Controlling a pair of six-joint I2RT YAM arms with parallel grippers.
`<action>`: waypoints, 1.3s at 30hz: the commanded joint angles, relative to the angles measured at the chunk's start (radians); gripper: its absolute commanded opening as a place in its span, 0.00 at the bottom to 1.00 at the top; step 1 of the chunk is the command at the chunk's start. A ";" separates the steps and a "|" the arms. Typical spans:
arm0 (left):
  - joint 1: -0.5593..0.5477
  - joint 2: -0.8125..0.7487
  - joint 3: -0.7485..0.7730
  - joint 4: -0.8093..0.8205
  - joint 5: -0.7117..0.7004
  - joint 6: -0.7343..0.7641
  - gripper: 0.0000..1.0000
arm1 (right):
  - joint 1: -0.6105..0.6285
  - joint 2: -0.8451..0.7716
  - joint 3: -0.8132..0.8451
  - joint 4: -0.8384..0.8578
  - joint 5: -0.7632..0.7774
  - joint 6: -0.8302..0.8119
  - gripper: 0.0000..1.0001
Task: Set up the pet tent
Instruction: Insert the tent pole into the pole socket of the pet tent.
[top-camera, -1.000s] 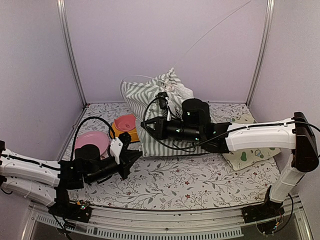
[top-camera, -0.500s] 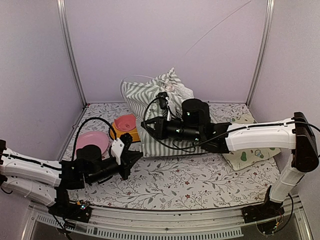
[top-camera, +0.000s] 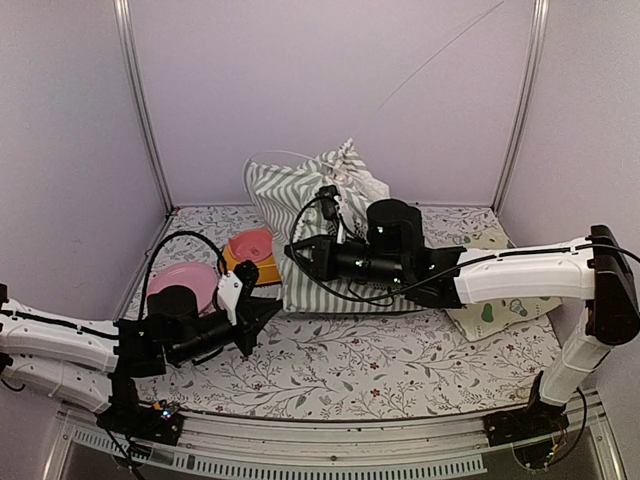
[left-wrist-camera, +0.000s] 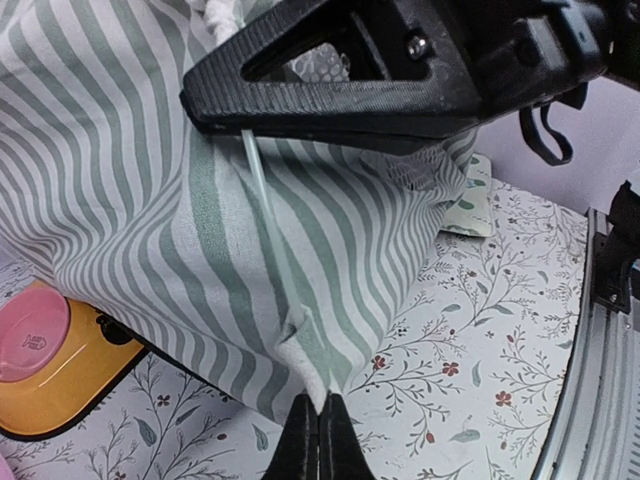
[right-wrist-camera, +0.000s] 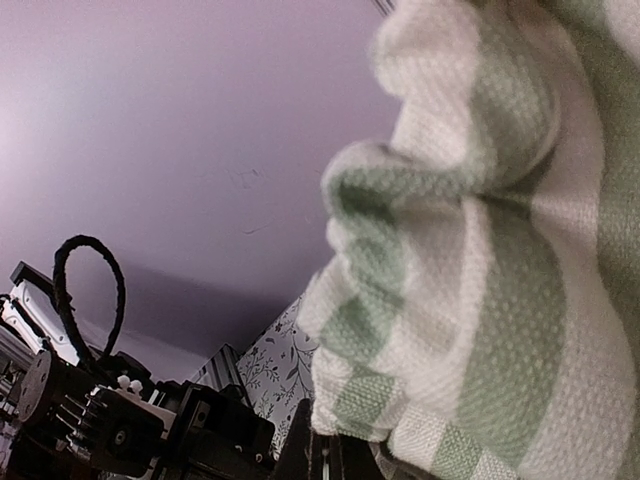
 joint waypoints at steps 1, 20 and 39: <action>0.012 0.000 0.024 0.028 0.018 -0.001 0.00 | -0.004 -0.005 -0.013 -0.013 0.008 -0.033 0.00; 0.099 0.172 0.089 0.115 0.239 -0.009 0.02 | -0.018 0.071 -0.038 -0.022 0.124 -0.066 0.00; 0.132 0.232 0.105 0.172 0.189 -0.045 0.11 | -0.030 0.104 -0.057 -0.009 0.065 -0.059 0.00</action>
